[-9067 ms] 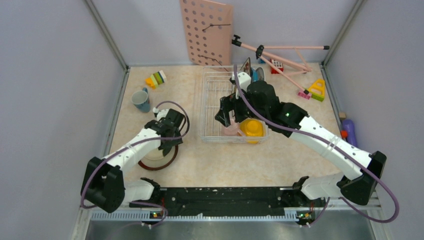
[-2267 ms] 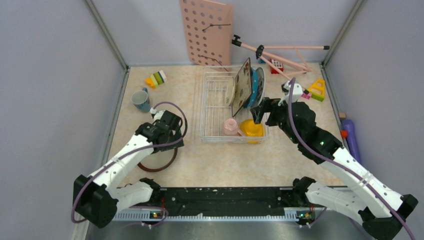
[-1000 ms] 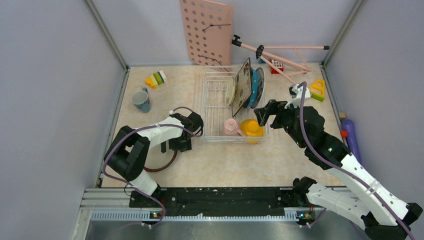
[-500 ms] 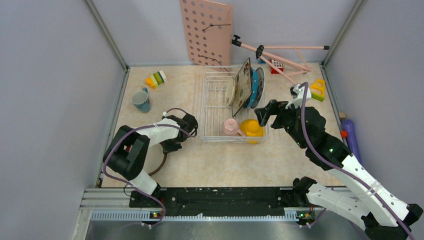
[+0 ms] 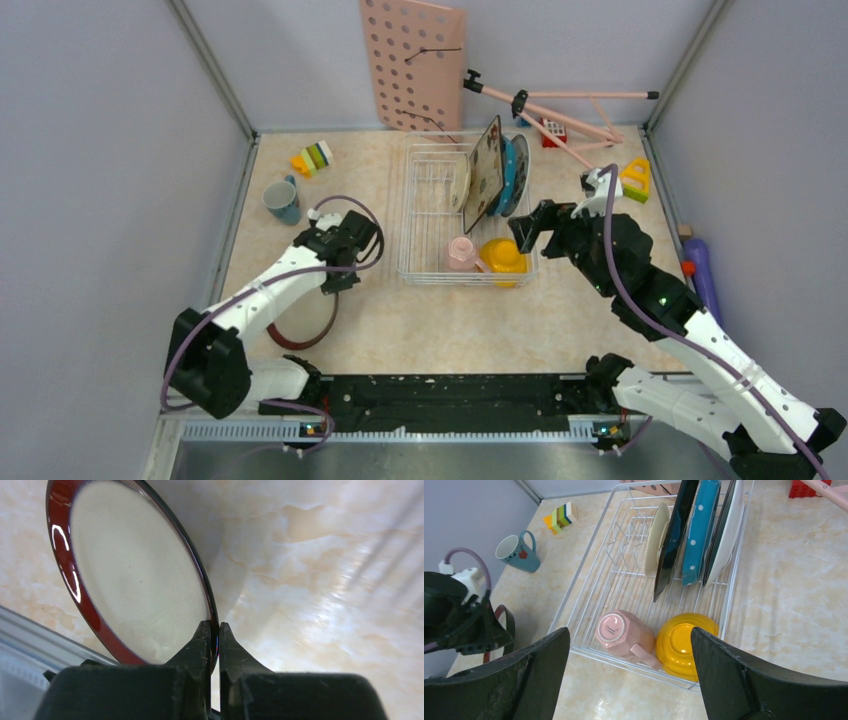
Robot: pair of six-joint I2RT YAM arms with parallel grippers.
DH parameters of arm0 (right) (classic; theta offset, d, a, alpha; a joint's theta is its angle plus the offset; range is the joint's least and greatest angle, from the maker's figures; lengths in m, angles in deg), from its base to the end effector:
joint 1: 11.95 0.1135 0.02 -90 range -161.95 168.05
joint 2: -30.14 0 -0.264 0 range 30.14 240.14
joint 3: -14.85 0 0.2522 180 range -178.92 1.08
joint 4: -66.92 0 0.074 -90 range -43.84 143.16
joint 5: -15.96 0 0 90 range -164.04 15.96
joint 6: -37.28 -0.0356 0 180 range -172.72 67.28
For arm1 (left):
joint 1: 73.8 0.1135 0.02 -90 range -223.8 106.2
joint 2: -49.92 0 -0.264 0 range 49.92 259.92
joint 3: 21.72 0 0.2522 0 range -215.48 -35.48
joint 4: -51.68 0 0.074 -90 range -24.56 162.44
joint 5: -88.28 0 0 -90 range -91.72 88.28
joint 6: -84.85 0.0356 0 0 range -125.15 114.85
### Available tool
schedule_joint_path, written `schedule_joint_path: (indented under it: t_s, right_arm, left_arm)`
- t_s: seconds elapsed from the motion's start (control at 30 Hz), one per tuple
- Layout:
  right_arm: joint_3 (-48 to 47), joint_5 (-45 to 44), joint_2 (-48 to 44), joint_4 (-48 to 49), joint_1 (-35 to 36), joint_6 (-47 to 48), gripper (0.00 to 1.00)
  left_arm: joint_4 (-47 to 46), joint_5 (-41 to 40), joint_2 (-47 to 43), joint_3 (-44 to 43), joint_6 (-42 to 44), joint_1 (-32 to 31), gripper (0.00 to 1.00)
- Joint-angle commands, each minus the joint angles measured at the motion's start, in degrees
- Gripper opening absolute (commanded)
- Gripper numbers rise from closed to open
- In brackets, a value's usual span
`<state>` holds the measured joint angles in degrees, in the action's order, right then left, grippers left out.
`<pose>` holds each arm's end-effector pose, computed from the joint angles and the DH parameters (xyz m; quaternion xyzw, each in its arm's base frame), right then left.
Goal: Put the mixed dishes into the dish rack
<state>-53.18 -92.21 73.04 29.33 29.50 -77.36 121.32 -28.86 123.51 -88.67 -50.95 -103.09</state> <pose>0.1274 0.0977 0.3770 -0.0147 0.7761 0.2340 0.5855 0.2007 -0.0940 0.2349 -0.1663 0.9511 0.1139 0.2340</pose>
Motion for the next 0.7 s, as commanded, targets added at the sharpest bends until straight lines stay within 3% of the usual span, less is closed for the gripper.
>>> schedule_joint_path:
  t_s: [0.0, 0.33, 0.43, 0.67]
  right_arm:
    - [-1.95, 1.5, 0.55, 1.11, -0.41, -0.7, 0.89]
    - [-3.29, 2.51, 0.96, 0.17, -0.42, -0.83, 0.89]
    - [-3.47, 2.57, 0.92, -0.15, -0.41, -0.83, 0.89]
    - [-3.61, 2.5, 0.88, -0.43, -0.45, -0.8, 0.89]
  left_arm:
    - [-5.09, 7.01, -6.58, -6.49, -0.79, 0.42, 0.0]
    - [-2.99, 5.92, -11.03, -23.31, 3.46, 2.16, 0.0]
    - [-5.01, 11.92, -12.18, -26.09, 4.31, 4.95, 0.0]
    - [-19.35, 32.46, -13.22, -30.06, 6.18, 11.74, 0.0]
